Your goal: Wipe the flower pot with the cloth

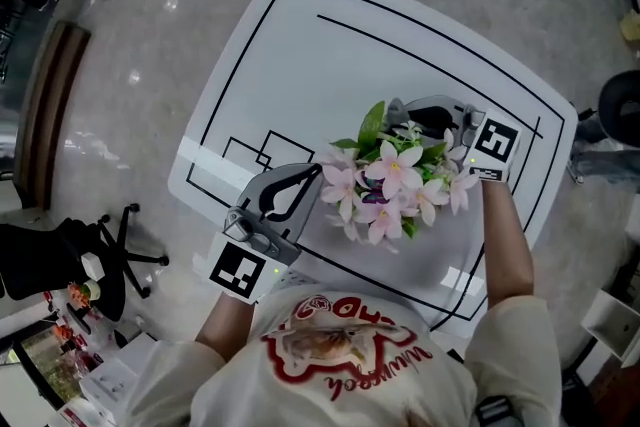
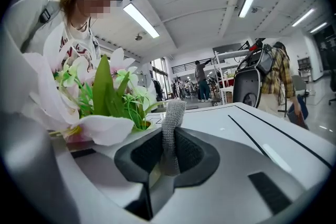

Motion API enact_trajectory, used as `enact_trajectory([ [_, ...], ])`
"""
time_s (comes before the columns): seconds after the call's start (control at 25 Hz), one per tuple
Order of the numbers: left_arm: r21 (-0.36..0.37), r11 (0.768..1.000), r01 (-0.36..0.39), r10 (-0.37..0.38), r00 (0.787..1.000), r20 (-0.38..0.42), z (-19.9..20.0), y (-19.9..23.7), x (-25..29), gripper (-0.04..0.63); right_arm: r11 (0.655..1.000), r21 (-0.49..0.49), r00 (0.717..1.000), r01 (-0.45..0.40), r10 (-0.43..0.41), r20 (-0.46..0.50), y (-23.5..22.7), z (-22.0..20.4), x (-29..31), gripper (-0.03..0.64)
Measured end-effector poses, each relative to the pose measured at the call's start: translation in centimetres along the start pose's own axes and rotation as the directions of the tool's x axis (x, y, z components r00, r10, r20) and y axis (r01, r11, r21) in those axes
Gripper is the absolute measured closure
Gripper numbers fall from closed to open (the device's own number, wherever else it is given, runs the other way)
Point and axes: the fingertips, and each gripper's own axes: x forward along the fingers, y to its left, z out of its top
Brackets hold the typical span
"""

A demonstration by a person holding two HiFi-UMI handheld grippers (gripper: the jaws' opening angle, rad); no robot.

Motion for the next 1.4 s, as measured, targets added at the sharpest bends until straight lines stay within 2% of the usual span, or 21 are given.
enact_trajectory([
  [0.28, 0.01, 0.999, 0.035, -0.035, 0.999, -0.001, 0.5, -0.2, 0.3, 0.592, 0.999, 0.032, 0.999, 0.043, -0.043, -0.003, 0.1, -0.2, -0.7, 0.566],
  [0.8, 0.04, 0.995, 0.095, -0.095, 0.995, 0.017, 1.3, -0.7, 0.9, 0.592, 0.992, 0.029, 0.992, 0.123, -0.123, -0.003, 0.4, -0.9, -2.3, 0.566],
  [1.4, 0.064, 0.99, 0.126, -0.128, 0.991, 0.029, 1.9, -1.0, 0.2, 0.592, 0.965, 0.065, 0.967, 0.255, -0.255, 0.0, 1.5, -1.6, -4.2, 0.566],
])
